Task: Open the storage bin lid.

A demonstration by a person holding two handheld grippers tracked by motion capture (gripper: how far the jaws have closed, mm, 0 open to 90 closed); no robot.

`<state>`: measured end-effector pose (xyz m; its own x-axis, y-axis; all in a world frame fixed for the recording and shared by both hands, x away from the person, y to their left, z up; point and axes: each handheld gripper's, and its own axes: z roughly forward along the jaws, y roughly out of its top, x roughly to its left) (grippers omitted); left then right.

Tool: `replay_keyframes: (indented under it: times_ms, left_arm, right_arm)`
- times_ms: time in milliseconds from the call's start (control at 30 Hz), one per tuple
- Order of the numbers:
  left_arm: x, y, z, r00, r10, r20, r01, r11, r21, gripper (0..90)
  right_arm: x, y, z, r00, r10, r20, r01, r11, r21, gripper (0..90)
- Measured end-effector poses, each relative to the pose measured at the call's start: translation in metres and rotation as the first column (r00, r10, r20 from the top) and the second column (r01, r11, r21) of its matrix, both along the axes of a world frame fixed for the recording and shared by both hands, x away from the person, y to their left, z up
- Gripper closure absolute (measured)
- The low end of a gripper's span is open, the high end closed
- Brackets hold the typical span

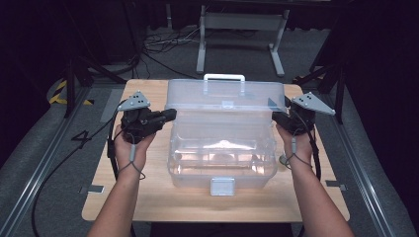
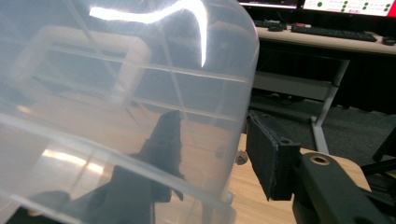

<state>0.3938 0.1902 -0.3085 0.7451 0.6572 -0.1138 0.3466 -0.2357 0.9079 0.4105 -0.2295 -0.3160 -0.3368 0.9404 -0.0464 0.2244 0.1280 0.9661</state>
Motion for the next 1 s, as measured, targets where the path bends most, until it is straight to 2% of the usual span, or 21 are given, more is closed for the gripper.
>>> replay_keyframes:
  times_ms: [67, 167, 267, 567, 833, 1000]
  left_arm:
    - [0.0000, 0.0000, -0.0001, 1.0000, 0.000, -0.004, 0.000, 1.0000, 0.002, 83.0]
    - [-0.0014, 0.0005, 0.0003, 1.0000, 0.002, -0.005, -0.001, 0.9999, 0.011, 81.2]
    - [-0.0025, -0.0001, 0.0002, 1.0000, 0.003, -0.001, -0.003, 0.9998, 0.019, 79.1]
    - [-0.0046, 0.0009, 0.0000, 1.0000, 0.000, 0.004, 0.000, 0.9993, 0.038, 71.4]
    - [-0.0069, 0.0055, -0.0003, 1.0000, 0.000, 0.002, 0.000, 0.9996, 0.028, 70.6]
    - [-0.0082, 0.0077, 0.0003, 1.0000, -0.004, -0.003, 0.004, 0.9995, 0.031, 70.1]
  right_arm:
    - [0.0002, 0.0005, -0.0004, 1.0000, -0.004, 0.007, 0.004, 1.0000, 0.006, 57.4]
    - [0.0001, 0.0034, -0.0011, 0.9987, -0.039, 0.033, 0.039, 0.9992, 0.005, 60.7]
    - [0.0004, 0.0049, -0.0012, 0.9968, -0.071, 0.036, 0.071, 0.9974, 0.008, 65.9]
    - [0.0004, 0.0057, 0.0001, 0.9936, -0.099, 0.055, 0.100, 0.9948, -0.019, 71.2]
    - [0.0023, 0.0050, 0.0014, 0.9917, -0.113, 0.062, 0.113, 0.9936, 0.014, 75.3]
    - [0.0042, 0.0047, 0.0025, 0.9910, -0.119, 0.061, 0.118, 0.9929, 0.011, 76.1]
